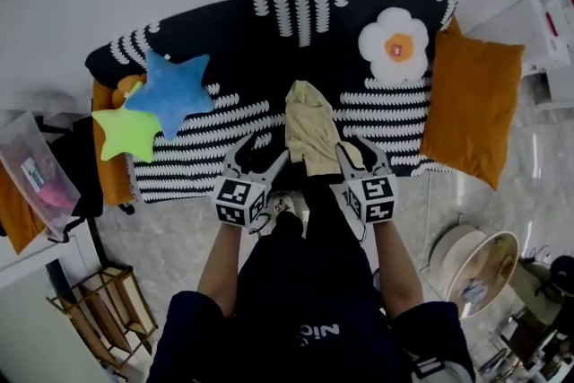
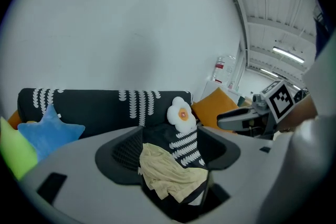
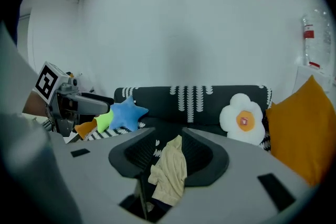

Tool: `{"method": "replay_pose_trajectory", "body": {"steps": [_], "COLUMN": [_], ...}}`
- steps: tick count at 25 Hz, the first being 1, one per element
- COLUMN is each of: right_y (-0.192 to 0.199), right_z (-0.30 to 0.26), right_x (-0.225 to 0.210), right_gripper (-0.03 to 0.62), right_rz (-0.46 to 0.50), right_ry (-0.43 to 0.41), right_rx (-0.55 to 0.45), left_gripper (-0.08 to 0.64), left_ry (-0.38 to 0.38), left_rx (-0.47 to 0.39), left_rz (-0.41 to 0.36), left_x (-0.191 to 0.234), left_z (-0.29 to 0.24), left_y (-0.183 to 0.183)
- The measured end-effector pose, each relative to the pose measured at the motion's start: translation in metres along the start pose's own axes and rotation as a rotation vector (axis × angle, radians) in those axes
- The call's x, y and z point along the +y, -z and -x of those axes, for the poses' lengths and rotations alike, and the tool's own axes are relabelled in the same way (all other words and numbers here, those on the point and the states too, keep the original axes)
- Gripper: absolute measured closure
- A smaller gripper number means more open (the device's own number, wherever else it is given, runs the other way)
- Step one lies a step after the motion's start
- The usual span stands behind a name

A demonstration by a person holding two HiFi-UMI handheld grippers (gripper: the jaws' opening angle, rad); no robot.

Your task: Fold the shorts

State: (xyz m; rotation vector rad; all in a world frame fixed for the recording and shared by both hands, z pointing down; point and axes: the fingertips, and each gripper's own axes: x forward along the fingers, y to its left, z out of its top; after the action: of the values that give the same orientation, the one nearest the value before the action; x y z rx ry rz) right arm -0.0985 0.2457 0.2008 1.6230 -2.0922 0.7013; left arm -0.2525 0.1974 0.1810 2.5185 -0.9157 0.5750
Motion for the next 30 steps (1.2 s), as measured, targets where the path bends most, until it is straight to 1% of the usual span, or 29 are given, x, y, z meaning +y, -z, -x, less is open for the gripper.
{"method": "replay_pose_trajectory", "body": {"steps": [5,8,10,15,19,22,26,28,30], "right_y": [-0.002,0.009,0.019,0.054,0.092,0.119,0.158,0.178,0.197], "right_z": [-0.056,-0.086,-0.106,-0.155,-0.197,-0.229,-0.267,-0.283,-0.294], "right_x": [-0.047,-0.056,-0.058,-0.068,-0.074,-0.077,-0.08,-0.081,-0.086], "right_gripper": [0.449,0.467,0.475,0.495,0.497,0.494,0.482,0.475,0.476], "right_rz": [-0.036,-0.068,-0.097,-0.178,-0.231,-0.251,-0.292,-0.29,-0.282], "right_ry": [-0.066,-0.127,-0.143,-0.129,-0.102,-0.094,-0.081,-0.083,-0.067], "right_rx": [0.07,0.134,0.172,0.263,0.326,0.359,0.424,0.461,0.487], "left_gripper": [0.242,0.249,0.252,0.259,0.282,0.282,0.282,0.282,0.282], "left_ry": [-0.04,-0.066,-0.07,-0.032,-0.014,0.02,0.087,0.112,0.128], "left_rx": [0.046,0.097,0.127,0.218,0.267,0.301,0.376,0.404,0.415], "left_rz": [0.012,0.027,0.029,-0.001,0.008,-0.001,-0.044,-0.067,-0.083], "left_x": [0.024,0.037,0.048,0.077,0.108,0.123,0.137,0.143,0.149], "left_z": [-0.069,-0.093,-0.107,-0.153,-0.193,-0.222,-0.256,-0.273,-0.288], "left_y": [-0.016,-0.013,-0.008,0.012,0.038,0.063,0.101,0.116,0.125]}}
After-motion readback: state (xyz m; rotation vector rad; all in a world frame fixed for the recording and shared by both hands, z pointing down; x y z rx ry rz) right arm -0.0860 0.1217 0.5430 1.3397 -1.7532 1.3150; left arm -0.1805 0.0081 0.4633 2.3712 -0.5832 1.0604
